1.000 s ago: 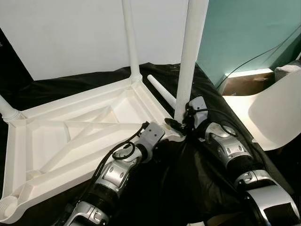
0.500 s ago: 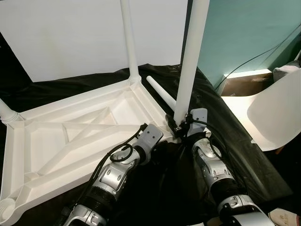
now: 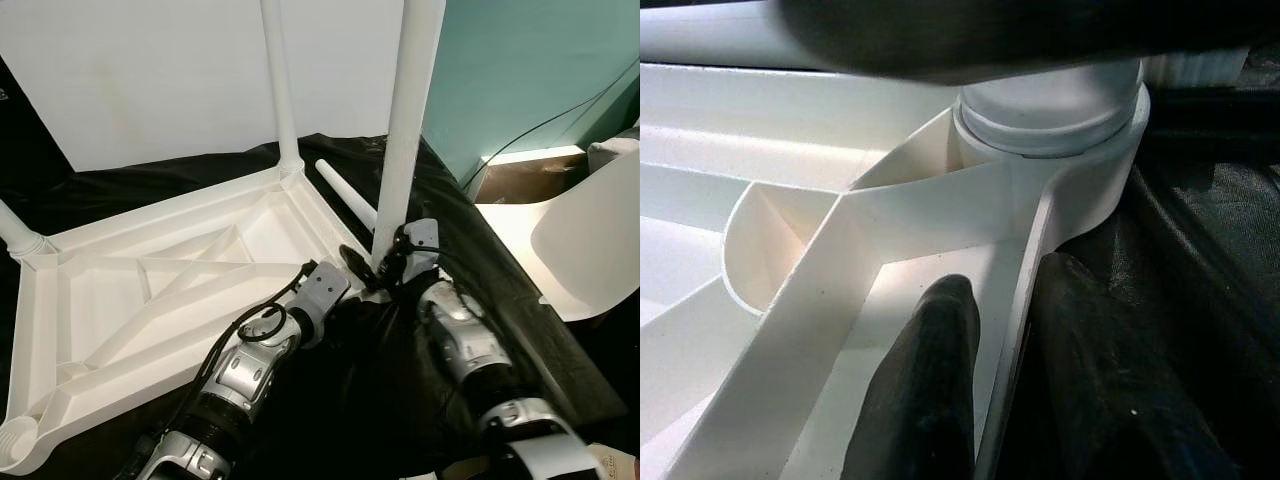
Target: Building children table
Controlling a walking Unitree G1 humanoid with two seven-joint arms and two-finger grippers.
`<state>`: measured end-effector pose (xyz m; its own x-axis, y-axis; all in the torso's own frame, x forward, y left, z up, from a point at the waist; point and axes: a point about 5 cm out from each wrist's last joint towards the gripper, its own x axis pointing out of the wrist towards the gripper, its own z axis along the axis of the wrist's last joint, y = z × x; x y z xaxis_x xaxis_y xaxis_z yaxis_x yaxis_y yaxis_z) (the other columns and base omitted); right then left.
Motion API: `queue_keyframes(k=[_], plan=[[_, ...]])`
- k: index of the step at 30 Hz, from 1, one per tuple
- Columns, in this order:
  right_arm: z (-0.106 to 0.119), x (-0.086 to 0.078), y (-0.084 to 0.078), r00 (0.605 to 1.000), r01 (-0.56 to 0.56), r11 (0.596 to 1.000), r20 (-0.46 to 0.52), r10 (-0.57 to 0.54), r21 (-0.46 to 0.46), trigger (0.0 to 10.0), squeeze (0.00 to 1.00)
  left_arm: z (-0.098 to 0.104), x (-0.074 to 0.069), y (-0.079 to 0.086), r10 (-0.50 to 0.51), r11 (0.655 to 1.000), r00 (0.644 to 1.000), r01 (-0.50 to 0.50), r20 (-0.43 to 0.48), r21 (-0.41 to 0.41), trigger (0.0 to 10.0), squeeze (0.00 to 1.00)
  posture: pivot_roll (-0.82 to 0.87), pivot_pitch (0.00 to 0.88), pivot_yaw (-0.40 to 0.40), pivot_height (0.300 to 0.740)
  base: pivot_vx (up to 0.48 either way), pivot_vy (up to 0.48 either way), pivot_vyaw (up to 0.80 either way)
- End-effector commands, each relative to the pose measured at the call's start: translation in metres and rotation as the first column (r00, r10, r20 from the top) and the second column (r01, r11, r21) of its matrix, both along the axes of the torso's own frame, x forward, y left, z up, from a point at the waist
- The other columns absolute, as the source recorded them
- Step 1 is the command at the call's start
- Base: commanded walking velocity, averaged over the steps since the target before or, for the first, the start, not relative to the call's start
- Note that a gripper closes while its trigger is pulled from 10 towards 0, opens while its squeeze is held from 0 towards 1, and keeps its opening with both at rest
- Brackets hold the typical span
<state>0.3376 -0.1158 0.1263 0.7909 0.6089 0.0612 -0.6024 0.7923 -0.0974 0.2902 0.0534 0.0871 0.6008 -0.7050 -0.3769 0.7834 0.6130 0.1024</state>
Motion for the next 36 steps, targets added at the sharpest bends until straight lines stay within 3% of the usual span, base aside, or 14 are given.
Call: queue_keyframes(k=[1,5,6,11,14,17,19,21,25,26,27,30,31,36], plan=[[0.001,0.001,0.002,0.999,-0.053,0.998,-0.011,0.052,-0.034,10.0,0.0,-0.041,-0.021,0.005,-0.036,0.997,0.979,0.05,-0.199,0.064,10.0,0.0,0.06,0.0,0.006,0.74,0.0,0.0,0.0],[0.005,0.006,-0.009,0.997,-0.07,0.996,-0.031,0.068,-0.061,10.0,0.0,-0.041,-0.021,0.003,-0.039,0.997,0.979,0.052,-0.201,0.06,10.0,0.0,0.05,0.0,0.005,0.74,0.0,0.0,0.0],[0.005,0.007,-0.014,0.996,-0.078,0.994,-0.041,0.075,-0.08,0.0,0.0,-0.041,-0.021,0.003,-0.04,0.997,0.979,0.053,-0.201,0.059,10.0,0.0,0.05,0.0,0.005,0.74,0.0,0.0,0.0],[0.001,0.006,-0.013,0.995,-0.089,0.993,-0.061,0.084,-0.079,0.0,0.0,-0.041,-0.021,0.003,-0.039,0.997,0.979,0.052,-0.202,0.058,10.0,0.0,0.06,0.0,0.0,0.74,0.0,0.0,0.0],[-0.01,-0.001,-0.003,0.993,-0.077,0.996,-0.091,0.073,-0.044,0.0,0.0,-0.041,-0.022,0.003,-0.036,0.997,0.979,0.048,-0.202,0.056,10.0,0.0,0.06,0.0,-0.003,0.74,0.0,0.0,0.0],[-0.013,-0.009,0.011,1.0,0.024,0.998,-0.02,-0.023,0.054,0.0,0.0,-0.041,-0.022,0.004,-0.033,0.998,0.978,0.045,-0.204,0.054,10.0,0.0,0.06,0.0,-0.004,0.74,0.0,0.0,0.0],[-0.013,-0.009,0.011,1.0,0.024,0.998,-0.02,-0.023,0.054,0.0,0.0,-0.041,-0.022,0.004,-0.033,0.998,0.978,0.045,-0.204,0.054,10.0,0.0,0.06,0.0,-0.004,0.74,0.0,0.0,0.0],[-0.017,-0.014,0.02,0.984,0.175,0.973,-0.003,-0.177,0.152,0.0,0.0,-0.042,-0.022,0.003,-0.033,0.998,0.978,0.045,-0.206,0.053,10.0,0.0,0.06,0.0,0.008,0.74,0.0,0.0,0.0],[-0.021,-0.016,0.025,0.962,0.271,0.947,-0.023,-0.271,0.175,0.0,0.0,-0.042,-0.022,0.003,-0.035,0.997,0.978,0.047,-0.207,0.056,10.0,0.0,0.05,0.0,0.004,0.74,0.0,0.0,0.0],[-0.021,-0.014,0.024,0.956,0.294,0.941,-0.029,-0.293,0.166,3.8,0.0,-0.042,-0.022,0.003,-0.041,0.997,0.978,0.054,-0.205,0.062,10.0,0.0,0.05,0.0,0.003,0.74,0.0,0.0,0.0],[-0.022,-0.012,0.022,0.952,0.307,0.94,-0.042,-0.304,0.147,10.0,0.0,-0.042,-0.021,0.004,-0.044,0.996,0.978,0.059,-0.203,0.068,10.0,0.0,0.05,0.0,0.005,0.74,0.0,0.0,0.0],[-0.023,-0.01,0.021,0.953,0.302,0.945,-0.054,-0.297,0.123,10.0,0.0,-0.041,-0.02,0.004,-0.046,0.996,0.979,0.062,-0.2,0.071,10.0,0.0,0.05,0.0,0.007,0.74,0.0,0.0,0.0],[-0.023,-0.009,0.02,0.955,0.294,0.95,-0.062,-0.289,0.106,10.0,1.0,-0.041,-0.02,0.005,-0.047,0.995,0.979,0.063,-0.199,0.071,10.0,0.0,0.05,0.0,0.007,0.74,0.0,0.0,0.0],[-0.017,-0.009,0.021,0.97,0.243,0.962,-0.038,-0.24,0.125,10.0,1.0,-0.041,-0.02,0.004,-0.042,0.996,0.979,0.056,-0.199,0.066,10.0,0.0,0.06,0.0,0.0,0.74,0.0,0.0,0.0]])
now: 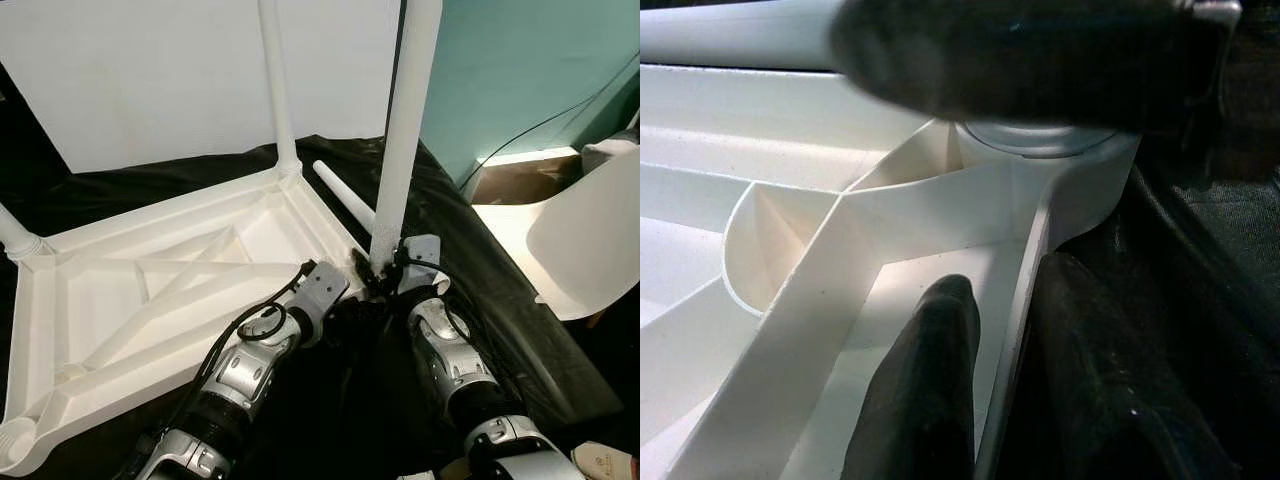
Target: Building children table
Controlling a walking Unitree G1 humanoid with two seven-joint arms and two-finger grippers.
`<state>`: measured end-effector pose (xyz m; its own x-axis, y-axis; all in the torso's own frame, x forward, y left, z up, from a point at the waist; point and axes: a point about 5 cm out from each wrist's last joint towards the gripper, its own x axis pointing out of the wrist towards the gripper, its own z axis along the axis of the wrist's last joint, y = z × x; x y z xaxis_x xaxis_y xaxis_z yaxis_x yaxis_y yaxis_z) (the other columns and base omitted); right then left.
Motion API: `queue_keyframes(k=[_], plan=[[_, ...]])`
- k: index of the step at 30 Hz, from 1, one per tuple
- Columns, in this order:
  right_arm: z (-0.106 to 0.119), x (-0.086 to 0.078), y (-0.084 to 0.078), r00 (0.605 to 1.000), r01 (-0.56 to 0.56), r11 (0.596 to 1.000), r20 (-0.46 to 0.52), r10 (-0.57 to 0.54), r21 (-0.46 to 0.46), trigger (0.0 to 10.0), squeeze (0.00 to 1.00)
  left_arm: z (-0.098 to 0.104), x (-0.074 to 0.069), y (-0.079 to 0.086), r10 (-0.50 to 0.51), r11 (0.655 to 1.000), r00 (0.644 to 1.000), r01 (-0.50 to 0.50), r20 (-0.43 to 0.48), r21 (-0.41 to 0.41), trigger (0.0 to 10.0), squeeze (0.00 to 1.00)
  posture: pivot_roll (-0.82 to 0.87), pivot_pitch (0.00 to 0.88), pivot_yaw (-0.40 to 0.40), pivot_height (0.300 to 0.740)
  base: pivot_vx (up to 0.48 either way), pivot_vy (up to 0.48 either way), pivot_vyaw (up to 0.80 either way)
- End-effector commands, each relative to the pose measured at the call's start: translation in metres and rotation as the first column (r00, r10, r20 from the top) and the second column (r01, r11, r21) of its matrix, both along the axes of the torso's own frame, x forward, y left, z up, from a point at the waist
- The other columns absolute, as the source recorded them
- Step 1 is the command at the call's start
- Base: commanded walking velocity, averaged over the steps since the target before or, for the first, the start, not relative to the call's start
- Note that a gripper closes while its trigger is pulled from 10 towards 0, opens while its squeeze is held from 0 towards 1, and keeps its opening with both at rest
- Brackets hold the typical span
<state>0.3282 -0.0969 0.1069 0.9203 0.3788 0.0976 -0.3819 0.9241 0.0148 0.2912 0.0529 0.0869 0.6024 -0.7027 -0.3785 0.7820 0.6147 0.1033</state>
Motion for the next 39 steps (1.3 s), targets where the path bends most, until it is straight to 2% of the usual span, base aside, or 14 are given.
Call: queue_keyframes(k=[1,2,5,9,18,23,30,36,39], plan=[[0.005,0.001,0.002,1.0,-0.017,1.0,0.015,0.017,0.01,10.0,1.0,-0.041,-0.022,0.004,-0.043,0.997,0.979,0.056,-0.2,0.059,10.0,0.0,0.06,0.0,0.0,0.74,0.0,0.0,0.0],[0.007,0.001,0.004,0.999,-0.03,1.0,0.019,0.03,0.004,10.0,0.0,-0.041,-0.023,0.003,-0.042,0.997,0.979,0.054,-0.202,0.057,10.0,0.0,0.06,0.0,0.0,0.74,0.0,0.0,0.0],[0.01,0.0,0.005,0.999,-0.045,0.999,0.025,0.045,-0.004,10.0,0.0,-0.042,-0.025,0.003,-0.041,0.997,0.978,0.053,-0.205,0.056,10.0,0.0,0.06,0.0,-0.002,0.74,0.0,0.0,0.0],[0.013,-0.002,-0.002,0.999,-0.039,0.998,0.026,0.04,-0.046,10.0,0.0,-0.044,-0.025,0.001,-0.04,0.997,0.977,0.052,-0.209,0.053,10.0,0.0,0.04,0.0,-0.009,0.74,0.0,0.0,0.0],[0.02,-0.005,-0.007,0.999,-0.034,0.999,0.041,0.036,-0.036,10.0,0.0,-0.042,-0.022,-0.004,-0.047,0.997,0.978,0.057,-0.204,0.042,10.0,0.0,0.02,0.0,-0.01,0.74,0.0,0.0,0.0],[0.009,-0.01,-0.016,1.0,0.018,0.999,-0.004,-0.018,-0.049,10.0,0.0,-0.043,-0.022,-0.007,-0.062,0.997,0.977,0.071,-0.206,0.039,10.0,0.0,0.0,0.0,-0.004,0.74,0.0,0.0,0.0],[-0.002,-0.016,-0.022,0.998,0.027,0.997,-0.053,-0.03,-0.066,10.0,0.0,-0.043,-0.02,-0.007,-0.066,0.996,0.977,0.076,-0.202,0.044,10.0,0.0,0.0,0.0,0.002,0.74,0.0,0.0,0.0],[-0.005,-0.021,-0.03,0.997,0.02,0.997,-0.068,-0.026,-0.074,10.0,0.0,-0.037,-0.009,-0.004,0.009,1.0,0.987,-0.004,-0.163,0.027,10.0,0.0,0.0,0.0,-0.002,0.74,0.0,0.0,0.0],[-0.005,-0.023,-0.032,0.997,0.015,0.997,-0.075,-0.02,-0.073,10.0,0.0,-0.037,-0.009,-0.004,0.019,1.0,0.987,-0.016,-0.162,0.023,10.0,0.0,0.0,0.0,-0.005,0.74,0.0,0.0,0.0]])
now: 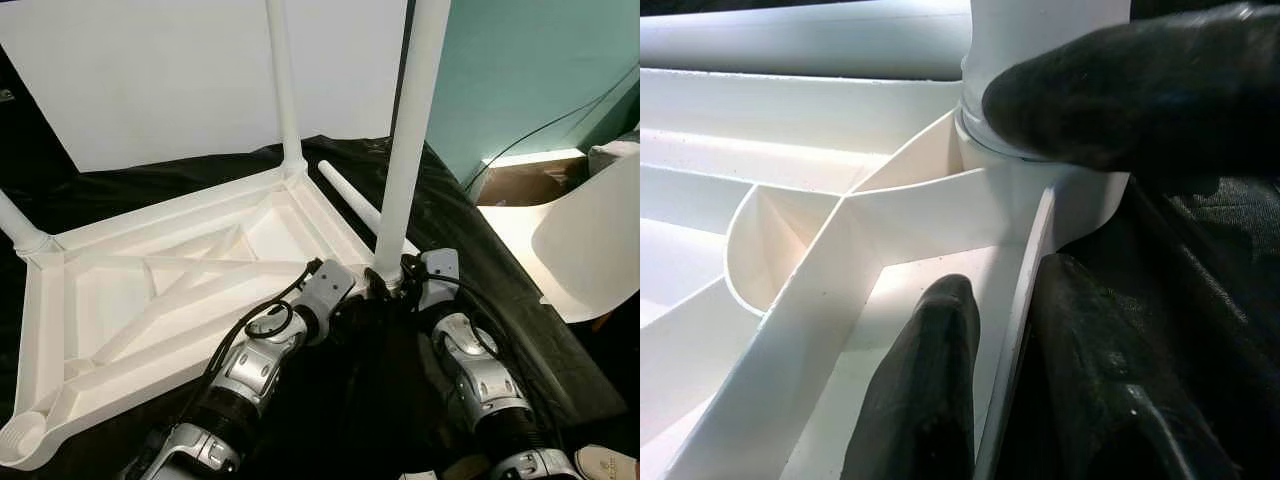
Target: Building children table
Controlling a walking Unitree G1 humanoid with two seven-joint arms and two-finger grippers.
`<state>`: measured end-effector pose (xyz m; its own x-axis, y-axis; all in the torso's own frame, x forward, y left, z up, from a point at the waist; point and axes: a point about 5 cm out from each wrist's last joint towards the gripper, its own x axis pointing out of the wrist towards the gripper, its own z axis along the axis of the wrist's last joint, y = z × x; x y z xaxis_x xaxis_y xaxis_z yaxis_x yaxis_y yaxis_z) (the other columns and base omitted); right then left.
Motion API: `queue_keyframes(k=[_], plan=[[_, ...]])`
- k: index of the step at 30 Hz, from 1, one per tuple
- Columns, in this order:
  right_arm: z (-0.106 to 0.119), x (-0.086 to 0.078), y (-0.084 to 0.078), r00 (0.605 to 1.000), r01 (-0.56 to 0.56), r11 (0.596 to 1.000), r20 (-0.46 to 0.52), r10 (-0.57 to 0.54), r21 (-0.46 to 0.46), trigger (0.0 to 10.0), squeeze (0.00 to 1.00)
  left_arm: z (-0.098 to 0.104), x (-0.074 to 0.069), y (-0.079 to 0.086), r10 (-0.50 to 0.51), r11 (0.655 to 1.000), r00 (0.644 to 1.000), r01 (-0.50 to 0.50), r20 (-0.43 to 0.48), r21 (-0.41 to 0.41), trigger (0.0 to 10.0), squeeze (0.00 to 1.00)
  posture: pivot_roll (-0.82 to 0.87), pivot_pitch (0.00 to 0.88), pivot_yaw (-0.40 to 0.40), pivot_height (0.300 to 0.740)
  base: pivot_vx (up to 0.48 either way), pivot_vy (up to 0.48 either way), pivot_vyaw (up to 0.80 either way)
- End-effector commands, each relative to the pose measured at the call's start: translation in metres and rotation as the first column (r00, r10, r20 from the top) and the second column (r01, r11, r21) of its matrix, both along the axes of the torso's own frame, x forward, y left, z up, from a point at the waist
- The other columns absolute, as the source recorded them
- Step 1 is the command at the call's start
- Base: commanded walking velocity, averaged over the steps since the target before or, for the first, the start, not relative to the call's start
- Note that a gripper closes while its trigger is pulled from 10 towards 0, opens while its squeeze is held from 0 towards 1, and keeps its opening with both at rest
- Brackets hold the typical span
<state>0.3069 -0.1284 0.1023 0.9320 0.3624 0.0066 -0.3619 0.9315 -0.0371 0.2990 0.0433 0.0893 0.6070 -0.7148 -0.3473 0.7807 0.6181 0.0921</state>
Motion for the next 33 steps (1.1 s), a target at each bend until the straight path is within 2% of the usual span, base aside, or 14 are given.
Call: queue_keyframes(k=[1,8,10,11,14,15,16,18,21,26,27,28,32,33], plan=[[0.0,-0.004,-0.001,1.0,-0.018,1.0,-0.02,0.018,0.015,10.0,0.0,-0.039,-0.017,0.006,0.024,0.999,0.984,-0.015,-0.178,0.051,10.0,0.0,0.0,0.0,-0.002,0.74,0.0,0.0,0.0],[0.0,-0.012,0.003,0.988,-0.139,0.99,-0.064,0.138,-0.006,10.0,0.0,-0.037,-0.017,0.005,0.009,1.0,0.987,-0.005,-0.163,0.029,10.0,0.0,-0.01,0.0,0.009,0.74,0.0,0.0,0.0],[0.0,-0.014,0.006,0.98,-0.183,0.983,-0.081,0.181,-0.018,7.3,0.0,-0.032,-0.013,0.004,0.008,1.0,0.99,-0.007,-0.144,0.008,10.0,0.0,-0.01,0.0,0.011,0.74,0.0,0.0,0.0],[0.0,-0.015,0.009,0.973,-0.217,0.976,-0.091,0.214,-0.023,3.1,0.0,-0.028,-0.013,0.002,-0.01,1.0,0.991,0.008,-0.134,-0.014,10.0,0.0,-0.01,0.0,0.011,0.74,0.0,0.0,0.0],[0.0,-0.017,0.012,0.963,-0.252,0.967,-0.102,0.248,-0.027,3.1,0.0,-0.025,-0.013,0.001,-0.031,0.999,0.992,0.027,-0.125,-0.036,10.0,0.0,-0.01,0.0,0.013,0.74,0.0,0.0,0.0],[-0.001,-0.018,0.016,0.954,-0.282,0.959,-0.112,0.278,-0.025,0.0,0.0,-0.022,-0.013,0.0,-0.046,0.998,0.992,0.041,-0.117,-0.049,10.0,0.0,-0.01,0.0,0.016,0.74,0.0,0.0,0.0],[-0.001,-0.018,0.016,0.954,-0.282,0.959,-0.112,0.278,-0.025,0.0,0.0,-0.022,-0.013,0.0,-0.046,0.998,0.992,0.041,-0.117,-0.049,10.0,0.0,-0.01,0.0,0.016,0.74,0.0,0.0,0.0],[-0.002,-0.02,0.021,0.94,-0.32,0.947,-0.131,0.314,-0.029,0.0,0.0,-0.02,-0.016,-0.001,-0.064,0.996,0.991,0.056,-0.114,-0.069,10.0,0.71,-0.01,0.0,0.017,0.74,0.0,0.0,0.0],[-0.004,-0.02,0.023,0.936,-0.33,0.943,-0.146,0.321,-0.039,0.0,0.0,-0.02,-0.016,0.0,-0.057,0.996,0.992,0.049,-0.11,-0.072,10.0,1.0,-0.01,0.0,0.016,0.74,0.0,0.0,0.0],[-0.004,-0.019,0.021,0.934,-0.326,0.945,-0.169,0.316,-0.037,0.0,0.0,-0.018,-0.012,0.003,-0.013,0.997,0.997,0.007,-0.079,-0.074,10.0,1.0,0.0,0.0,0.009,0.74,0.0,0.0,0.0],[-0.005,-0.02,0.019,0.928,-0.339,0.94,-0.183,0.325,-0.047,0.0,0.0,-0.016,-0.007,0.004,0.023,0.997,0.998,-0.028,-0.06,-0.076,10.0,0.33,0.0,0.0,0.008,0.74,0.0,0.0,0.0],[-0.006,-0.021,0.019,0.922,-0.352,0.934,-0.195,0.335,-0.056,0.0,0.0,-0.014,-0.005,0.005,0.047,0.995,0.998,-0.051,-0.047,-0.082,10.0,0.0,0.0,0.0,0.011,0.74,0.0,0.0,0.0],[-0.009,-0.023,0.018,0.911,-0.374,0.924,-0.218,0.351,-0.074,0.8,0.0,-0.011,-0.003,0.005,0.058,0.993,0.998,-0.061,-0.034,-0.097,10.0,0.0,-0.01,0.0,0.013,0.74,0.0,0.0,0.0],[-0.012,-0.022,0.018,0.908,-0.377,0.922,-0.233,0.35,-0.085,4.2,0.0,-0.009,-0.004,0.004,0.048,0.993,0.998,-0.051,-0.028,-0.107,10.0,0.0,-0.01,0.0,0.016,0.74,0.0,0.0,0.0]])
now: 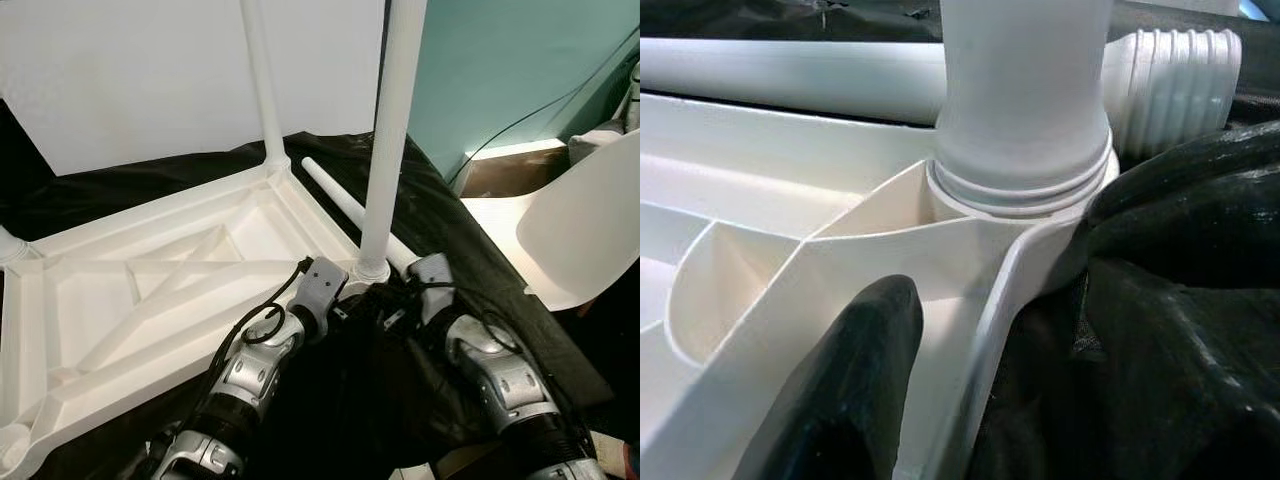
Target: Building children table
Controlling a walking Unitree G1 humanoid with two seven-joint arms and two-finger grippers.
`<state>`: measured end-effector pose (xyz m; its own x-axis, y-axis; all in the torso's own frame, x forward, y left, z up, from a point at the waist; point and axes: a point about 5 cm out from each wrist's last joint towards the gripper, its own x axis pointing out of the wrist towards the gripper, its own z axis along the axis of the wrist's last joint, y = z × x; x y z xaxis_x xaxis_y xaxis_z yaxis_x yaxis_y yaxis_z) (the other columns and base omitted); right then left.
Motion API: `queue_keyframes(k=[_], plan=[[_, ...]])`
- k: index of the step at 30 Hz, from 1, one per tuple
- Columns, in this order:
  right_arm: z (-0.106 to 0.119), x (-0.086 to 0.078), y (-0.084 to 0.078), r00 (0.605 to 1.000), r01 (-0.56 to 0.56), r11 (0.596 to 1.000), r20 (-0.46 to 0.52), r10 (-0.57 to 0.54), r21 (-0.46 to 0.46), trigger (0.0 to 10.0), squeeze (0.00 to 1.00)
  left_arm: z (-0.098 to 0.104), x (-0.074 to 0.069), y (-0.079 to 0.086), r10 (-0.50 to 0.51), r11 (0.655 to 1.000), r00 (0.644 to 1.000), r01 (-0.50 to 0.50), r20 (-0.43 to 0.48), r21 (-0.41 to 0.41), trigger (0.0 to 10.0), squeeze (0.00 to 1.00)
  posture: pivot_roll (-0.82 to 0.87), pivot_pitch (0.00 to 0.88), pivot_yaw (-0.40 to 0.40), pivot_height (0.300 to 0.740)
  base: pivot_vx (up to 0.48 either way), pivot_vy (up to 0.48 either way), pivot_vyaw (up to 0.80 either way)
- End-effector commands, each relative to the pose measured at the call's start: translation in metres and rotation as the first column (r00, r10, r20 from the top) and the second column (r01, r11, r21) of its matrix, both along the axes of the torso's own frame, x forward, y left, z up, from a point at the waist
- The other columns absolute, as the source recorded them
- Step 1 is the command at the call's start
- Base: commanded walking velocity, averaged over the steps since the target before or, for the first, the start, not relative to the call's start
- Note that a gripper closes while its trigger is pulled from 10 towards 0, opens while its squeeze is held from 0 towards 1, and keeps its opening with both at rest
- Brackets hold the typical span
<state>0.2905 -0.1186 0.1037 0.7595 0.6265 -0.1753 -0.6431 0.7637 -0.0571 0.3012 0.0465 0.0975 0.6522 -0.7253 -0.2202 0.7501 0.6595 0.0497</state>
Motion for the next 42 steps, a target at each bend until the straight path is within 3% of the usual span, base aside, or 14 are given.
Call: queue_keyframes(k=[1,2,6,8,11,14,17,21,27,33,37,39,42], plan=[[-0.015,-0.005,0.008,0.995,-0.059,0.998,-0.08,0.056,-0.037,6.4,0.0,-0.014,-0.006,0.001,-0.004,1.0,0.998,0.005,-0.07,0.01,10.0,0.0,-0.01,0.0,0.018,0.74,0.0,0.0,0.0],[-0.016,-0.004,0.008,0.994,-0.065,0.997,-0.088,0.061,-0.045,9.9,0.0,-0.012,-0.006,0.0,-0.006,1.0,0.998,0.006,-0.06,-0.001,10.0,0.0,-0.01,0.0,0.018,0.74,0.0,0.0,0.0],[-0.017,0.002,0.01,0.993,-0.073,0.995,-0.094,0.067,-0.062,10.0,0.0,0.009,0.001,0.001,0.038,0.992,0.999,-0.036,0.012,-0.12,10.0,0.0,0.0,0.0,0.019,0.74,0.0,0.0,0.0],[-0.017,0.002,0.01,0.993,-0.073,0.995,-0.094,0.067,-0.062,10.0,0.0,0.009,0.001,0.001,0.038,0.992,0.999,-0.036,0.012,-0.12,10.0,0.0,0.0,0.0,0.019,0.74,0.0,0.0,0.0],[-0.018,0.012,0.011,0.993,-0.075,0.992,-0.098,0.065,-0.099,10.0,0.0,0.03,0.008,0.006,0.087,0.969,0.994,-0.067,0.074,-0.238,10.0,0.0,0.02,0.0,0.017,0.74,0.0,0.0,0.0],[-0.015,0.018,0.014,0.993,-0.082,0.991,-0.088,0.072,-0.108,10.0,0.0,0.04,0.01,0.012,0.124,0.955,0.985,-0.087,0.115,-0.285,10.0,0.0,0.03,0.0,0.014,0.74,0.0,0.0,0.0],[-0.013,0.02,0.015,0.994,-0.077,0.992,-0.085,0.069,-0.101,10.0,0.0,0.039,0.011,0.017,0.144,0.955,0.983,-0.106,0.118,-0.277,10.0,0.0,0.03,0.0,0.011,0.74,0.0,0.0,0.0],[-0.013,0.02,0.016,0.994,-0.069,0.994,-0.091,0.061,-0.086,10.0,0.0,0.021,0.01,0.027,0.16,0.977,0.983,-0.144,0.09,-0.159,10.0,0.0,0.04,0.0,0.012,0.74,0.0,0.0,0.0],[-0.017,0.019,0.017,0.992,-0.088,0.99,-0.095,0.077,-0.108,10.0,0.0,0.015,0.009,0.031,0.176,0.977,0.982,-0.165,0.066,-0.137,10.0,0.0,0.03,0.0,0.015,0.74,0.0,0.0,0.0],[0.001,0.042,0.036,0.991,-0.131,0.978,-0.017,0.13,-0.16,10.0,0.0,0.014,0.009,0.029,0.153,0.981,0.987,-0.146,0.045,-0.127,10.0,0.0,0.03,0.0,0.028,0.74,0.0,0.0,0.0],[0.006,0.053,0.044,0.995,-0.102,0.979,0.003,0.104,-0.177,10.0,0.0,0.022,0.011,0.029,0.164,0.973,0.984,-0.149,0.074,-0.179,10.0,0.0,0.02,0.0,0.025,0.74,0.0,0.0,0.0],[0.008,0.062,0.052,0.999,-0.05,0.981,0.011,0.053,-0.187,10.0,0.0,0.034,0.012,0.03,0.174,0.956,0.98,-0.144,0.099,-0.256,10.0,0.0,0.03,0.0,0.023,0.74,0.0,0.0,0.0],[0.011,0.065,0.065,1.0,-0.017,0.986,0.019,0.02,-0.167,10.0,0.0,0.038,0.012,0.029,0.172,0.952,0.979,-0.137,0.109,-0.273,10.0,0.0,0.04,0.0,0.016,0.74,0.0,0.0,0.0]])
